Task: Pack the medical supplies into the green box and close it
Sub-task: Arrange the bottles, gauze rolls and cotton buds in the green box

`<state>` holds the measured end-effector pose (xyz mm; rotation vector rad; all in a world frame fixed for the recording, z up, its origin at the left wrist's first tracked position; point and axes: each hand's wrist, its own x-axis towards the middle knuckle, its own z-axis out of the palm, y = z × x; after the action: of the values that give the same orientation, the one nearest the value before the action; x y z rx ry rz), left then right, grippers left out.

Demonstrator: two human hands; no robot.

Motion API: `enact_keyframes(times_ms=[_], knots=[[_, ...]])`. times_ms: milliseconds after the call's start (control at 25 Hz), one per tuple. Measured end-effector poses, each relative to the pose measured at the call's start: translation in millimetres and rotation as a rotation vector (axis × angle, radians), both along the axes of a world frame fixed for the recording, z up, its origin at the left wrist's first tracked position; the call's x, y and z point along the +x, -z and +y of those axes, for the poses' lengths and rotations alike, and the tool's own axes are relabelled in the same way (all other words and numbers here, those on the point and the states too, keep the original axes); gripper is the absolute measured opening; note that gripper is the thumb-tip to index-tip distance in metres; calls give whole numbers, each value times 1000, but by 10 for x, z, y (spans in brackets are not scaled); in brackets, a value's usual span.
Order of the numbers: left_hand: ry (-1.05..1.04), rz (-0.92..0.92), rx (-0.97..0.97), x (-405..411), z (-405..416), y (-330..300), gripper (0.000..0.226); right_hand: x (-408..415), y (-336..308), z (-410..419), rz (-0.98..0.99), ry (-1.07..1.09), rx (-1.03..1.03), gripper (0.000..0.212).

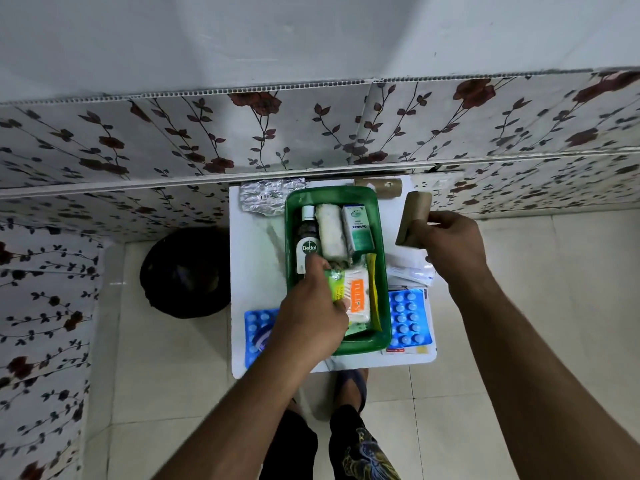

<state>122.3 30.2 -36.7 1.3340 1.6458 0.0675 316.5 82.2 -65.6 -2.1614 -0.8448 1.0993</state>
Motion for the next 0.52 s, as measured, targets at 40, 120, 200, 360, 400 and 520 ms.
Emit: enact_keyframes(times_ms=[40,120,200,360,400,520], knots=[[52,32,-3,41,-22,64,40,22,-4,-6,5,11,2,22],[159,122,16,82,-78,145,45,56,2,-58,16,27,-1,19],[282,247,91,52,-79,185,47,53,10,-109,24,26,-7,24],[558,506,355,44,13,144,27,11,-43,-122,20,-14,-14,45],[616,554,382,42,41,133,26,-14,-82,-119,15,-17,1,45],[710,577,419,26,57,167,34,-93,-219,-153,43,-26,58,31]])
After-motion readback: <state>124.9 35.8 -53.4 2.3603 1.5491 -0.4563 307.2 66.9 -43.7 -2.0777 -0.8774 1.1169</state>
